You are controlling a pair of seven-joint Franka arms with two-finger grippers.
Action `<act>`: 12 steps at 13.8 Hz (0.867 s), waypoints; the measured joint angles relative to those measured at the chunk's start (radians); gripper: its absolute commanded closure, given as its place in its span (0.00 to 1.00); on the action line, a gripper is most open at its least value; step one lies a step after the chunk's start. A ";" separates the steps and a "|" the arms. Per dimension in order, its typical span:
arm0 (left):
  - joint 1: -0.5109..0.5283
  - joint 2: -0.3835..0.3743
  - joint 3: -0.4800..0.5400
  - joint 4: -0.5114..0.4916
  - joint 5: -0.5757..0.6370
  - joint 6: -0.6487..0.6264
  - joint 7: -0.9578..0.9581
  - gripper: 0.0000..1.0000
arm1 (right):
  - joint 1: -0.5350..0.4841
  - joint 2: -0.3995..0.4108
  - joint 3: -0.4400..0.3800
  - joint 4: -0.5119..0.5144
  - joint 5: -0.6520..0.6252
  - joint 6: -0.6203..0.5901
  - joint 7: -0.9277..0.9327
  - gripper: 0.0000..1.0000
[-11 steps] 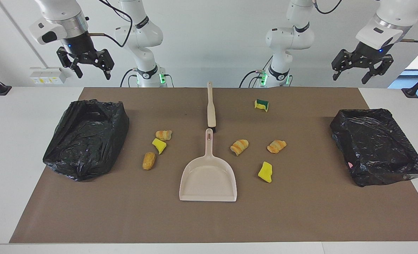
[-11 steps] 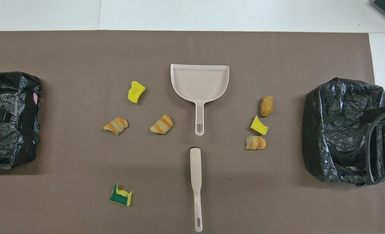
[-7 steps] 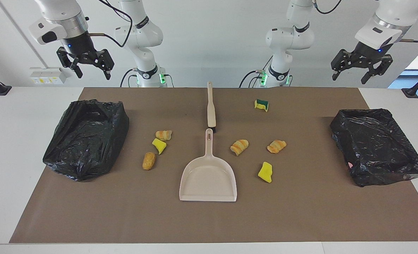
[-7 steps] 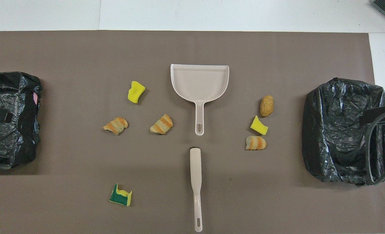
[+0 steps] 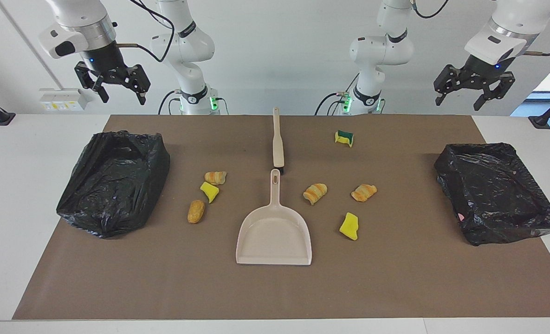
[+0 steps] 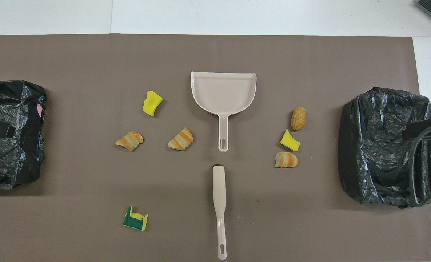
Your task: Sweep and dump trash in bin
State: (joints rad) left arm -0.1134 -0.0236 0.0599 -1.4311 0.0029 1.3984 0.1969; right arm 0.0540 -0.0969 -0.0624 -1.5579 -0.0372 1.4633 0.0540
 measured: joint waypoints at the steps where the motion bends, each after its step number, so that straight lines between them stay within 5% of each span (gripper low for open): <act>1: 0.000 0.000 0.002 0.000 0.000 0.000 0.000 0.00 | 0.000 0.000 0.000 0.000 0.000 0.000 0.000 0.00; 12: -0.020 -0.003 -0.021 -0.012 -0.002 0.047 0.000 0.00 | -0.021 0.000 -0.001 -0.002 0.000 -0.001 0.000 0.00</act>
State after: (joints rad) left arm -0.1338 -0.0262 0.0393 -1.4432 0.0009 1.4458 0.1969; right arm 0.0333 -0.0969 -0.0630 -1.5600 -0.0372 1.4620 0.0540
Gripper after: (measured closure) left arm 0.000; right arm 0.000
